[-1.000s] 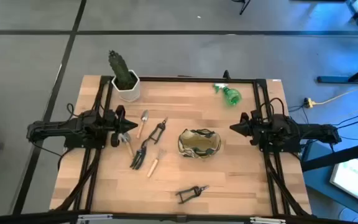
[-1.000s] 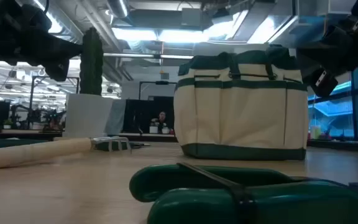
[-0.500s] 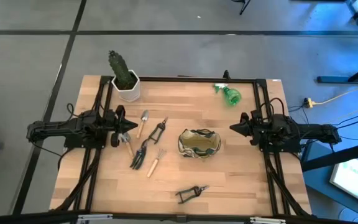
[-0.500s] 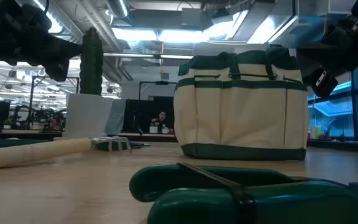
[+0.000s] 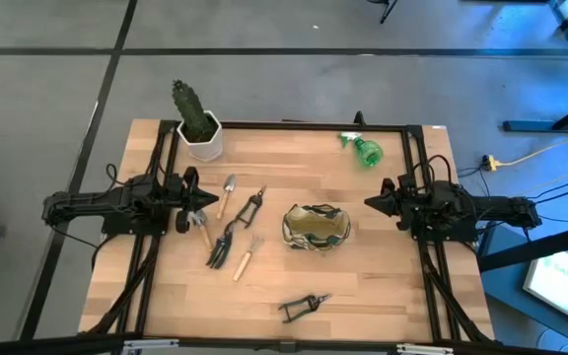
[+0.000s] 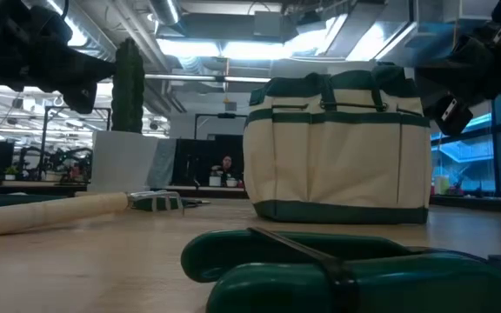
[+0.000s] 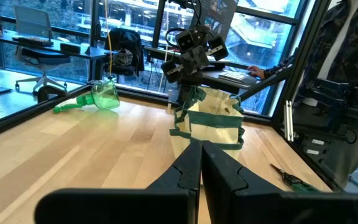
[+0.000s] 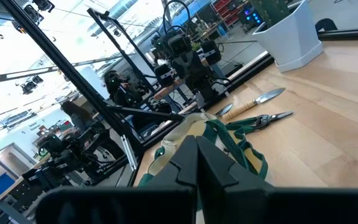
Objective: Pick & Place Garden tools in Gardening bag
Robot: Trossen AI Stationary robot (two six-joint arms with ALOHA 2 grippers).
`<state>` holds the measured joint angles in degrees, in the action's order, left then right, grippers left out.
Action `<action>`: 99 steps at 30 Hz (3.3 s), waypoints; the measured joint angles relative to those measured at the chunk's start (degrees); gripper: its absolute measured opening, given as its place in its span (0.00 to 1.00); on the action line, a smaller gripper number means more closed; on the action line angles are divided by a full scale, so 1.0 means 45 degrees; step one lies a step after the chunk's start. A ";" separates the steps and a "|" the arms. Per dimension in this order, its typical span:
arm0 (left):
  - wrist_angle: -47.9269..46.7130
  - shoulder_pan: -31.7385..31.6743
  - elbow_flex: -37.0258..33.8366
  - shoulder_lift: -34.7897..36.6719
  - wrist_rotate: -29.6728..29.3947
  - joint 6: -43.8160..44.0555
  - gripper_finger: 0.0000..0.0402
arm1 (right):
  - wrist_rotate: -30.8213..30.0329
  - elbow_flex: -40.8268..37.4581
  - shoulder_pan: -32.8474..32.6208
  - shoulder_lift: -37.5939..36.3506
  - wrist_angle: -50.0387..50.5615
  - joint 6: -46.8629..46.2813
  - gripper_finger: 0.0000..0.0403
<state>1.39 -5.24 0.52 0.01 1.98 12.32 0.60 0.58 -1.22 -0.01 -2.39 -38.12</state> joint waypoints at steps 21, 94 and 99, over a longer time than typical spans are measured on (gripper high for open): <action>0.0000 -0.0004 -0.0002 0.0000 0.0000 0.0000 0.01 | 0.0000 -0.0001 0.0002 0.0000 0.0003 -0.0001 0.00; 0.4088 -0.0277 0.8112 -0.5059 0.1452 0.5198 0.03 | -0.7578 1.0194 0.0170 0.8004 0.0277 -0.2013 0.42; 0.1562 -0.0277 1.0089 -0.7251 0.1404 0.4480 0.13 | -0.7828 1.2757 0.1113 0.9480 0.7446 -0.4964 0.49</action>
<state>8.42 -6.48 45.93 -32.62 8.30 32.48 -34.62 57.99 3.78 42.65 31.12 -60.46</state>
